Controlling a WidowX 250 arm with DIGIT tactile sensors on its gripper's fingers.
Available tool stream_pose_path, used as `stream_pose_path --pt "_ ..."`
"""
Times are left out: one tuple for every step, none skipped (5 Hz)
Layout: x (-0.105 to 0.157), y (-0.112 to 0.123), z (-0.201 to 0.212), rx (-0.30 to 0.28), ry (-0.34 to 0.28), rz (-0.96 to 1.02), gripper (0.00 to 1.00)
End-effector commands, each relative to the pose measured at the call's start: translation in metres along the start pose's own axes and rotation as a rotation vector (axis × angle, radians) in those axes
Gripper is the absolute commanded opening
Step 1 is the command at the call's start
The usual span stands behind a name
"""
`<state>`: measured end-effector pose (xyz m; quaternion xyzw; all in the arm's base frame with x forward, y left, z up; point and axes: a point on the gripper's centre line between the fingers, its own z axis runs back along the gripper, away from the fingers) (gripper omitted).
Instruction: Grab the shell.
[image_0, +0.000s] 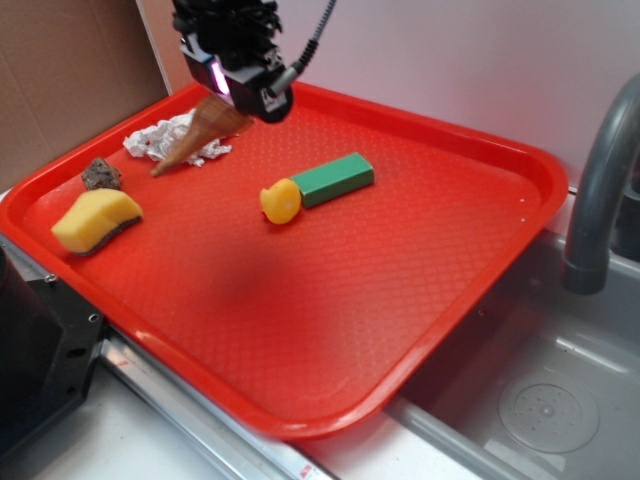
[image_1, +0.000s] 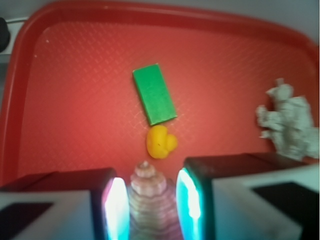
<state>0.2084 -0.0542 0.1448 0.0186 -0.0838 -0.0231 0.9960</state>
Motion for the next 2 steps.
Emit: stream_pose_path --pt "-0.0236 -0.0040 0.0348 -0.006 0.110 0.194 0.00" --pt "-0.0252 0.0052 0.0360 0.085 0.063 0.230 0.00"
